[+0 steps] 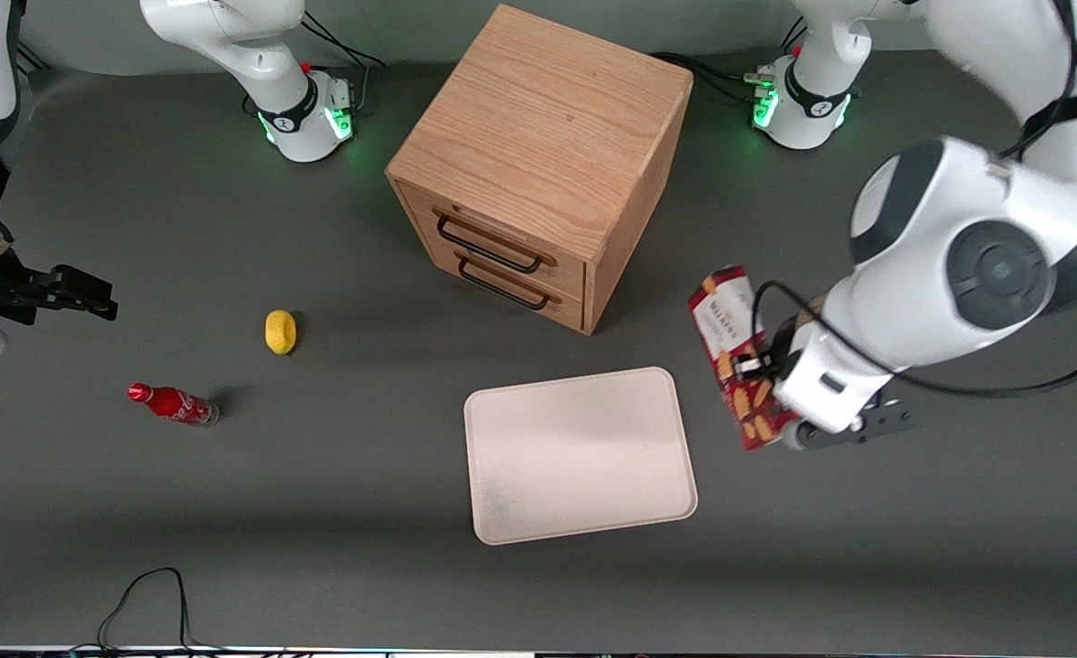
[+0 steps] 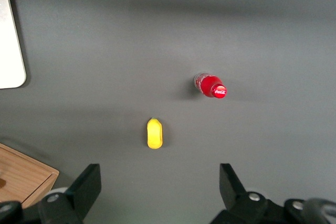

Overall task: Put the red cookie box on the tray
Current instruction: 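Lift the cookie box and carry it toward the white tray, then lower the cookie box upright onto the tray's corner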

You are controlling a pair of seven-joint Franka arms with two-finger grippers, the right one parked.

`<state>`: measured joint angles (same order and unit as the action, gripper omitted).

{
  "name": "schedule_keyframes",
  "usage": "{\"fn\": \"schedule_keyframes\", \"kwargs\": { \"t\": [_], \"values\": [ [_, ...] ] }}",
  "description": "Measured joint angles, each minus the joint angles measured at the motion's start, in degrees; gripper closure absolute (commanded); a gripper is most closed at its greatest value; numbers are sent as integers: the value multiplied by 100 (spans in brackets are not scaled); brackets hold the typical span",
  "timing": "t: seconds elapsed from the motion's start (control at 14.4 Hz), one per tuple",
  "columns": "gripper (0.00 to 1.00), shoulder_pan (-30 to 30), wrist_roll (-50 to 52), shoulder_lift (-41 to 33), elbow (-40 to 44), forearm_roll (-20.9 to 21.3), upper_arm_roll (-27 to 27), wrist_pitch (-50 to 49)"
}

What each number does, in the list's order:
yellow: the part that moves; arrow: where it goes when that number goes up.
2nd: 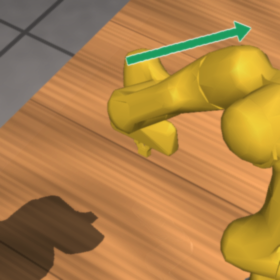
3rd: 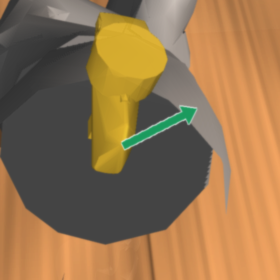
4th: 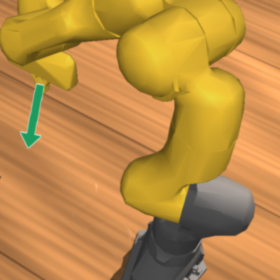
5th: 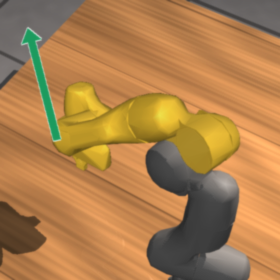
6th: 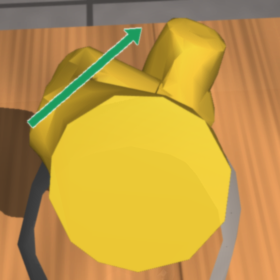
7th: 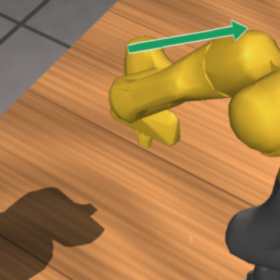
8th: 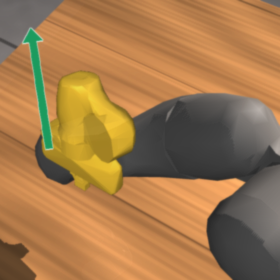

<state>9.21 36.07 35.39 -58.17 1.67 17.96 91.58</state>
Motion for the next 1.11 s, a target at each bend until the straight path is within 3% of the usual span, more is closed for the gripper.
{"fn": "schedule_keyframes", "kwargs": {
  "t": [0.21, 0.62, 1.11],
  "values": [
    [100, 339, 232, 571, 439, 206, -1, 276],
    [100, 500, 235, 1367, 310, 774, -10, 1129],
    [100, 525, 17, 1800, -84, 870, -141, 1912]
  ]
}}
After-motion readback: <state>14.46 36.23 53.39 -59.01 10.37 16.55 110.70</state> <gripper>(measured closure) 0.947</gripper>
